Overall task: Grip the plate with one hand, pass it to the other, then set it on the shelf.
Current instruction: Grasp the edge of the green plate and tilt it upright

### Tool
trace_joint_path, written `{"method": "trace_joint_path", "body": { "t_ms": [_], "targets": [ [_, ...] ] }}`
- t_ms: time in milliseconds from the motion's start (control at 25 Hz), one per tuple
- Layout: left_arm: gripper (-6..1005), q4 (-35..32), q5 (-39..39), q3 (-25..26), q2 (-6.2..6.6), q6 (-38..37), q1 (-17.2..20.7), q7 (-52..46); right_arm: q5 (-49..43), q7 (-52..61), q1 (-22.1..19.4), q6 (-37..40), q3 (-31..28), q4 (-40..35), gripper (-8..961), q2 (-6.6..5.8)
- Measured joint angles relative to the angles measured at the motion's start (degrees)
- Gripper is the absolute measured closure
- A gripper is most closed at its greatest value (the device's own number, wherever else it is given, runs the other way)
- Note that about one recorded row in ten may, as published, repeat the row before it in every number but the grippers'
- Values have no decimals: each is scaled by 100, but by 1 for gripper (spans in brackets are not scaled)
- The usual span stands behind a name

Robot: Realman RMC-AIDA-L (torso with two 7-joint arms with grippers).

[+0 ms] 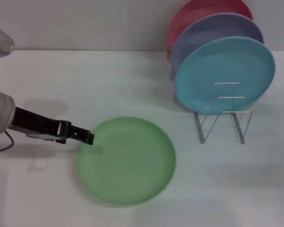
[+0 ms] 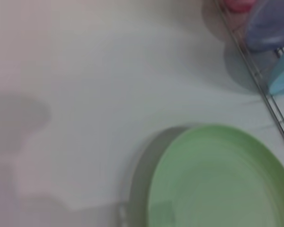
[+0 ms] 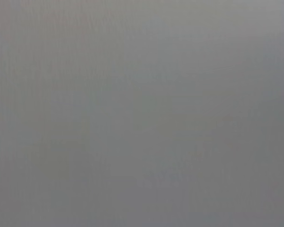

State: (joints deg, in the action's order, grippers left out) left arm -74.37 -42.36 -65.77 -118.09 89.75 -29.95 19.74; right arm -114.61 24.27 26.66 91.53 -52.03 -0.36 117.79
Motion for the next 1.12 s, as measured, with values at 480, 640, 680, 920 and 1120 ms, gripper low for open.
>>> {"method": "trace_joint_path", "body": {
  "t_ms": [480,640,680,920,1120],
  "targets": [
    [148,979,14,-131,-1,-453,-262,76,0,-1,-67,58,0,1,271,-2],
    [149,1156,210,-146,-8,-605,-335,114,0,13,-87,83,0,1,271,-1],
    [149,1184,283,-154,-11,-630,-353,114,0,13,-87,83,0,1,271,-1],
    [150,1295,401,-203,-11,-721,-386,129,0,40,-134,152,0,1,271,-1],
    [151,1378,367,-204,-22,-748,-405,209,0,44,-141,171,0,1,271,-1]
  ]
}}
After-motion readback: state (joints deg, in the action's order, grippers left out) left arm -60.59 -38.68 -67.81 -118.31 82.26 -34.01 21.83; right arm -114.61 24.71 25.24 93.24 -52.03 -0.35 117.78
